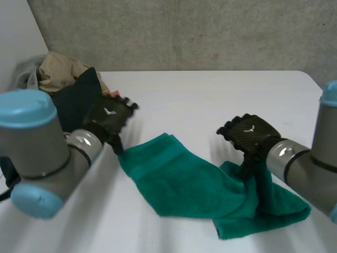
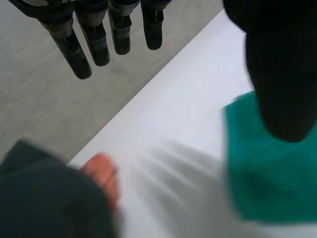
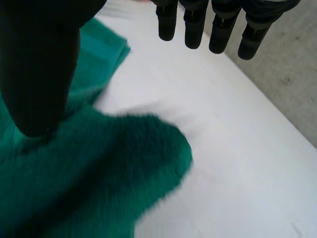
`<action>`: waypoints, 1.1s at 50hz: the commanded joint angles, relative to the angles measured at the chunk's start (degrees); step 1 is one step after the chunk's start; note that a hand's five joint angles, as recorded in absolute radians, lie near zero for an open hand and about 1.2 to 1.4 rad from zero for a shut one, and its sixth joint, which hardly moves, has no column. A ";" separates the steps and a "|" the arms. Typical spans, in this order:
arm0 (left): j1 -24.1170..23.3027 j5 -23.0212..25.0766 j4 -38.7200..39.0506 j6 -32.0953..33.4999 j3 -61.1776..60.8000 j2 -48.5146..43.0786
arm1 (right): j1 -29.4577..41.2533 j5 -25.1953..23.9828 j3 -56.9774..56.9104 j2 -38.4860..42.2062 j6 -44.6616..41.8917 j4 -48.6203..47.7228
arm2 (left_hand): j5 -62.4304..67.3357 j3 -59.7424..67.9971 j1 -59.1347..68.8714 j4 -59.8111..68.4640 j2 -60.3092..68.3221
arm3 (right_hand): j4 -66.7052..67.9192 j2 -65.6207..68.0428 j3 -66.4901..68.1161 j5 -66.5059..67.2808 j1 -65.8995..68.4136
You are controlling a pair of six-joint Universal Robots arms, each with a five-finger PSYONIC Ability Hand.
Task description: Fold the laundry.
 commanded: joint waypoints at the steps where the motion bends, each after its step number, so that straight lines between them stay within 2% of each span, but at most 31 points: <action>1: -9.00 0.30 3.24 1.02 -5.29 -0.58 | -5.16 1.33 2.03 -1.77 -7.70 5.94 | -0.09 -0.46 0.42 -0.01 -0.06 | 3.15 3.53 3.42 3.09 2.54; 8: -13.66 0.47 3.60 2.16 -1.87 -9.90 | -5.95 1.59 6.33 -1.68 -7.70 4.19 | 1.75 1.38 2.27 1.84 1.79 | 3.15 3.53 3.42 3.09 2.54; 13: -15.07 0.47 1.76 6.64 -0.63 -12.89 | -6.13 1.77 9.15 -1.07 -8.14 0.15 | 12.34 11.97 12.85 12.42 12.37 | 9.35 9.73 9.61 9.29 8.74; 17: -15.42 -0.05 -0.27 11.21 1.03 -13.77 | -6.22 1.68 9.24 -0.72 -8.14 -2.22 | 42.05 41.68 42.57 42.14 42.09 | 42.24 42.62 42.50 42.18 41.63; 18: -15.42 -0.23 -0.44 12.35 1.99 -14.29 | -6.30 1.59 8.54 -0.54 -7.80 -3.10 | 58.28 57.91 58.80 58.37 58.32 | 62.16 62.54 62.43 62.10 61.55; 19: -15.33 -0.32 -0.44 12.62 2.53 -14.56 | -6.39 1.59 8.19 -0.54 -7.71 -3.72 | 67.08 66.71 67.60 67.17 67.12 | 66.80 67.18 67.06 66.74 66.19; 25: -14.89 -2.51 0.34 12.98 10.95 -18.51 | -5.95 2.73 2.40 0.25 -7.53 -9.68 | 67.17 66.80 67.69 67.26 67.21 | 66.84 67.22 67.11 66.79 66.23; 29: -14.19 -9.70 4.29 13.33 23.51 -22.29 | -5.69 6.23 -4.00 2.09 -7.27 -16.17 | 67.17 66.80 67.69 67.26 67.21 | 66.84 67.22 67.11 66.79 66.23; 30: -13.32 -12.77 6.83 13.76 28.41 -22.73 | -5.69 7.29 -5.60 2.27 -7.00 -17.94 | 67.17 66.80 67.69 67.26 67.21 | 66.84 67.22 67.11 66.79 66.23; 33: -10.60 -16.74 13.67 14.03 36.07 -22.04 | -5.60 10.80 -11.39 2.27 -6.21 -26.79 | 67.17 66.80 67.69 67.26 67.21 | 66.84 67.22 67.11 66.79 66.23; 36: -9.27 -17.89 19.92 14.21 38.47 -20.11 | -5.60 11.52 -14.39 2.01 -6.21 -36.98 | 67.17 66.80 67.69 67.26 67.21 | 66.84 67.22 67.11 66.79 66.23; 37: -8.66 -18.24 23.34 14.12 38.39 -18.01 | -5.60 11.26 -14.75 2.01 -6.21 -39.03 | 67.17 66.80 67.69 67.26 67.21 | 66.84 67.22 67.11 66.79 66.23; 40: -8.56 -18.16 26.88 14.21 36.90 -14.57 | -5.60 11.08 -15.37 1.40 -6.56 -43.18 | 67.17 66.80 67.69 67.26 67.21 | 66.84 67.22 67.11 66.79 66.23; 45: -8.74 -17.37 27.07 14.29 25.05 -10.26 | -5.69 9.24 -15.28 0.87 -6.47 -35.47 | 67.17 66.80 67.69 67.26 67.21 | 66.84 67.22 67.11 66.79 66.23; 49: -9.35 -17.46 25.23 14.12 14.68 -9.82 | -5.69 4.76 -13.70 1.92 -6.30 -26.42 | 67.17 66.80 67.69 67.26 67.21 | 66.84 67.22 67.11 66.79 66.23; 52: -10.05 -17.46 23.56 13.68 6.79 -9.81 | -5.60 2.13 -11.34 4.98 -6.21 -20.80 | 67.17 66.80 67.69 67.26 67.21 | 66.84 67.22 67.11 66.79 66.23; 55: -11.28 -17.54 22.32 13.86 2.19 -10.52 | -5.60 1.50 -9.84 7.63 -6.12 -17.62 | 67.17 66.80 67.69 67.26 67.21 | 66.84 67.22 67.11 66.79 66.23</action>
